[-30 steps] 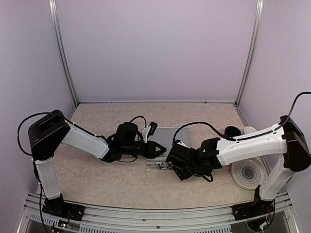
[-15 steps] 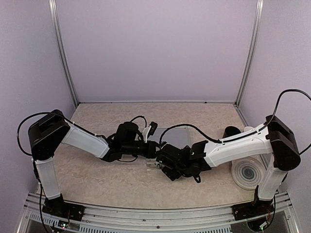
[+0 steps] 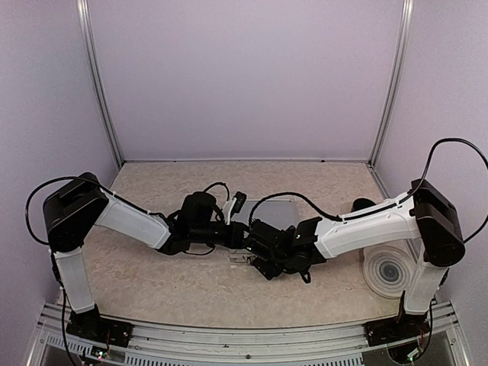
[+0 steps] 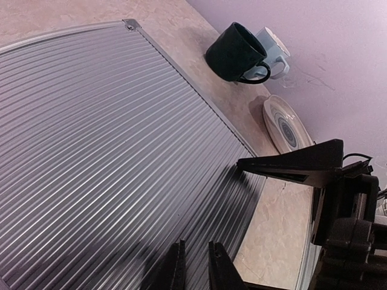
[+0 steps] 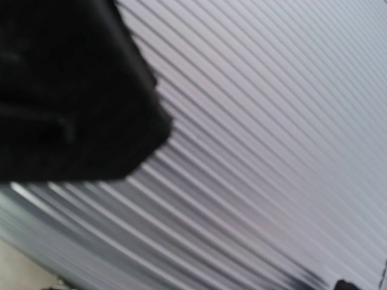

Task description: Pack up texas hold em set

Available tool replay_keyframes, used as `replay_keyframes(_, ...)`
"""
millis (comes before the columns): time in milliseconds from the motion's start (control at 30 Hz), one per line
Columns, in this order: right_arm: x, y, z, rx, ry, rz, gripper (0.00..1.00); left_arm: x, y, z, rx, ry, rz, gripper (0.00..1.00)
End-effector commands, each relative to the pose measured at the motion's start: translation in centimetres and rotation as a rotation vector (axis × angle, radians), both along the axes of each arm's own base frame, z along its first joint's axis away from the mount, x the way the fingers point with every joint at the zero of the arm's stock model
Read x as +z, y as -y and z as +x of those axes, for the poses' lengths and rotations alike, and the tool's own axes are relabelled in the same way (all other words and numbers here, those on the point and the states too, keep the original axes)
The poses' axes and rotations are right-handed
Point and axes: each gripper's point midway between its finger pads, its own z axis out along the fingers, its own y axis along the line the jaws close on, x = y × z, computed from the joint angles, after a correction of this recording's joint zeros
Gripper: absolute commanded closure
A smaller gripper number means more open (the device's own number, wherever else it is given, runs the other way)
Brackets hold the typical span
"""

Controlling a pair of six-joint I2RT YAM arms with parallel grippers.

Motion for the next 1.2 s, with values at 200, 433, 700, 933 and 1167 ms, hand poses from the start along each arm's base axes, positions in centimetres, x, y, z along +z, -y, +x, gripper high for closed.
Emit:
replay_keyframes(200,-4.7,2.9,0.9,-0.040,-0.045,-0.128,0.02,-4.1,-1.4,-2.3,-0.024,-0.116,0.115,0.85)
replay_keyframes(433,-2.7,1.6,0.9,-0.028,-0.049,-0.044,0.01,-4.1,-1.6,-2.3,-0.021,-0.117,0.123,0.85)
replay_keyframes(700,9.8,1.9,-0.1,-0.042,-0.022,0.437,0.01,-2.9,-2.2,-1.1,0.015,-0.086,0.126,0.79)
replay_keyframes(933,8.4,4.8,-1.9,-0.141,-0.137,0.475,0.04,-0.7,-2.0,-1.8,0.007,-0.064,0.092,0.77)
replay_keyframes(1167,2.9,6.7,-2.9,-0.220,-0.242,0.418,0.05,2.3,-0.9,-5.1,-0.059,-0.015,0.082,0.75)
